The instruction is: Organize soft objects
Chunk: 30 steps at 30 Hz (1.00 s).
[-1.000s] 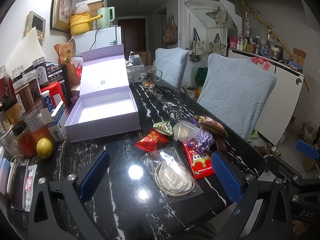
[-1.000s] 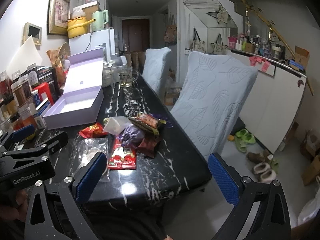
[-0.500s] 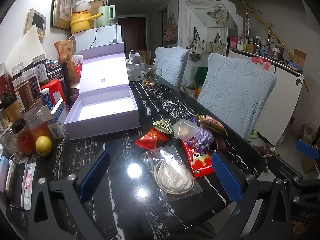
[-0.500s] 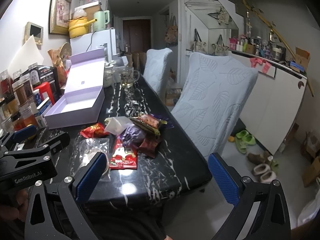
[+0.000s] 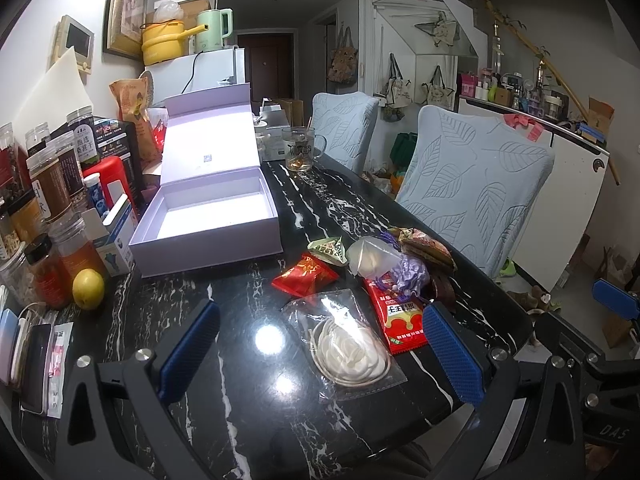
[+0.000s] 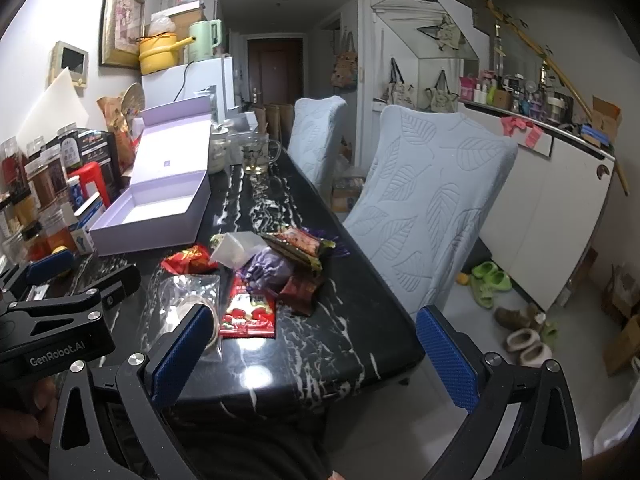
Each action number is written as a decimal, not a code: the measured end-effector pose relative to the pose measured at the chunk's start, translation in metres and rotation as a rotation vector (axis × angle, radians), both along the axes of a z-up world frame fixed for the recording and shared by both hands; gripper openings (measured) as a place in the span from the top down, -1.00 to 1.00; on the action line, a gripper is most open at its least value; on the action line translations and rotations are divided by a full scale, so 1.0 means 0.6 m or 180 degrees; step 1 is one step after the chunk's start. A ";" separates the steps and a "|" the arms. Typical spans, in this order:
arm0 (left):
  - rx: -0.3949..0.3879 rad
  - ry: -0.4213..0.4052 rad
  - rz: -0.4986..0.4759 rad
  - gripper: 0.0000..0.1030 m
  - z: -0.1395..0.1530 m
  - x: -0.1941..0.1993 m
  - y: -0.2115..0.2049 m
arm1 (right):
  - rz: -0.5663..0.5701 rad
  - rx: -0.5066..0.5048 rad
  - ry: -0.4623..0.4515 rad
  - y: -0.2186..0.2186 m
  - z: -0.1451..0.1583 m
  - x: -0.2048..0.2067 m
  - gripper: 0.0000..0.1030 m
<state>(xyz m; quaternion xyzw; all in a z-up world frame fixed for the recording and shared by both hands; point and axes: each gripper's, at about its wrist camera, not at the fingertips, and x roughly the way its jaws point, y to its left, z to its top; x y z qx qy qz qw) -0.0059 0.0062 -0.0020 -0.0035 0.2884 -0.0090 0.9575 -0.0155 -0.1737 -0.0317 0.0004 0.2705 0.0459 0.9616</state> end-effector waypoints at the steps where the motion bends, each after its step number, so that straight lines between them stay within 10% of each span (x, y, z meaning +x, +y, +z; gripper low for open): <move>1: -0.0002 0.0000 -0.0001 -1.00 0.000 0.000 0.000 | 0.0000 0.0000 0.0001 0.001 -0.001 0.000 -1.00; 30: -0.0017 0.0060 0.0010 -1.00 -0.021 0.003 0.009 | 0.0111 0.0033 0.0060 0.011 -0.021 0.003 -1.00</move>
